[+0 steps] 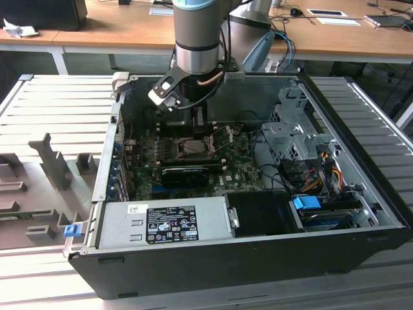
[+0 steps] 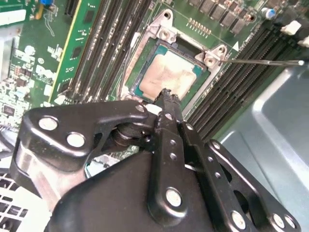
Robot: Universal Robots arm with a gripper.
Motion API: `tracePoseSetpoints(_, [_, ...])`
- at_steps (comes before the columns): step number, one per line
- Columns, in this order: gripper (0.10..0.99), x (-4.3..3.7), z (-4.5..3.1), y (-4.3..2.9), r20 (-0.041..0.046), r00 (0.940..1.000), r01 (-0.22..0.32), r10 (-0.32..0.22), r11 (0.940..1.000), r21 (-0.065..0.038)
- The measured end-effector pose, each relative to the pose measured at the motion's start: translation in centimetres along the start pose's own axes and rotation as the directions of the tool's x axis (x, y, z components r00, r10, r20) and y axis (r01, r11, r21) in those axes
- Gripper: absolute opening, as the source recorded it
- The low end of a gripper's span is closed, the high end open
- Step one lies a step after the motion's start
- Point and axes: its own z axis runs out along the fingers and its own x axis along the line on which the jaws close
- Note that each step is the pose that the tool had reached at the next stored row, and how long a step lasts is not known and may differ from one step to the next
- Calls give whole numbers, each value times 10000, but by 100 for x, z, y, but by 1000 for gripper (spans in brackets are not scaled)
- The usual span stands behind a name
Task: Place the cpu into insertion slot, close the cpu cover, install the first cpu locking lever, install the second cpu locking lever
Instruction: 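Close the cpu cover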
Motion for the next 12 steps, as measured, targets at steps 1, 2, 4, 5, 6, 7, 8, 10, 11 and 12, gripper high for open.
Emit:
tracePoseSetpoints(1, [106, 1, -8, 8, -3, 10000, 1, -1, 10000, 1])
tracePoseSetpoints(2, [106, 0, -9, 25, 0, 10000, -1, 1, 10000, 3])
tracePoseSetpoints(4, [106, 1, -11, 35, -1, 10000, -2, 2, 10000, 3])
tracePoseSetpoints(5, [106, 3, -28, 36, 0, 10000, -1, 1, 10000, 2])
tracePoseSetpoints(6, [106, 4, -39, 37, 0, 10000, -1, 1, 10000, 2])
tracePoseSetpoints(7, [106, 5, -55, 37, 0, 10000, -2, 2, 10000, 2])
tracePoseSetpoints(8, [106, 5, -70, 38, 0, 10000, -2, 2, 10000, 2])
tracePoseSetpoints(10, [106, 6, -75, 53, -5, 10000, -1, 1, 10000, 1])
tracePoseSetpoints(11, [106, 6, -74, 78, -10, 10000, -2, 2, 10000, 2])
tracePoseSetpoints(12, [106, 6, -72, 113, -11, 10000, -1, 1, 10000, 3])
